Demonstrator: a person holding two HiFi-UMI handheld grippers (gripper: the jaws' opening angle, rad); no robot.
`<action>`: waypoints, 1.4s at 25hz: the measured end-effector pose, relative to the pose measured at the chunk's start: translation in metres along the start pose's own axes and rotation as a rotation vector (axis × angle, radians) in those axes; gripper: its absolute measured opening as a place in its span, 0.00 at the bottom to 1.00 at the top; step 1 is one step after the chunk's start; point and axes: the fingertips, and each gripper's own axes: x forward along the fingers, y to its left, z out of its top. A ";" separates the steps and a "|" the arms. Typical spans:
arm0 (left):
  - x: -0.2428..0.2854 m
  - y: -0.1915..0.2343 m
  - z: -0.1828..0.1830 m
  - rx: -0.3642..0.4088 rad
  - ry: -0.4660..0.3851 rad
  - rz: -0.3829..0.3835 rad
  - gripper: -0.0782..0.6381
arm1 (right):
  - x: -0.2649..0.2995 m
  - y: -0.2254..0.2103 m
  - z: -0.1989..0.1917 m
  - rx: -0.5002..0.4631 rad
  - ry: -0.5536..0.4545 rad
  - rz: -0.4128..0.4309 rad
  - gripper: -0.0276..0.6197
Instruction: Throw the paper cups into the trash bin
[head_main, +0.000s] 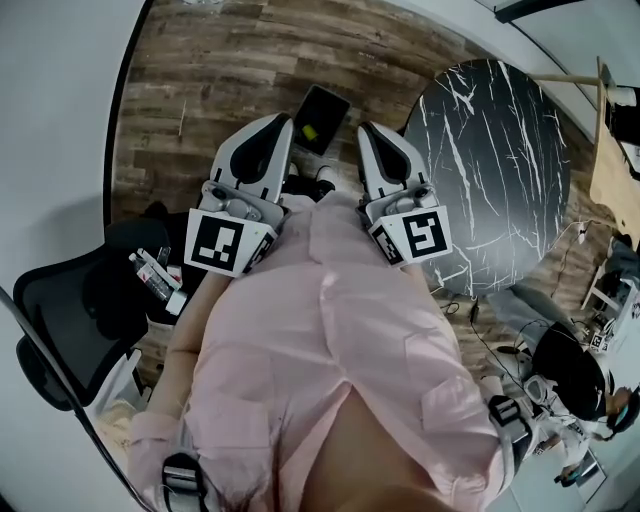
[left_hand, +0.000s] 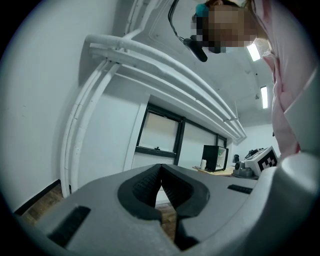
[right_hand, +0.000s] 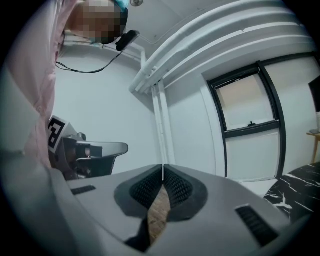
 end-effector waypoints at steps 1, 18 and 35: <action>-0.001 0.001 0.000 -0.003 0.000 0.000 0.13 | 0.001 0.001 -0.002 0.000 0.011 0.000 0.09; -0.024 0.012 -0.008 -0.006 0.026 0.035 0.13 | 0.025 0.068 -0.021 -0.123 0.143 0.163 0.09; -0.039 0.028 -0.010 -0.005 0.034 0.033 0.13 | 0.033 0.094 -0.028 -0.180 0.163 0.178 0.09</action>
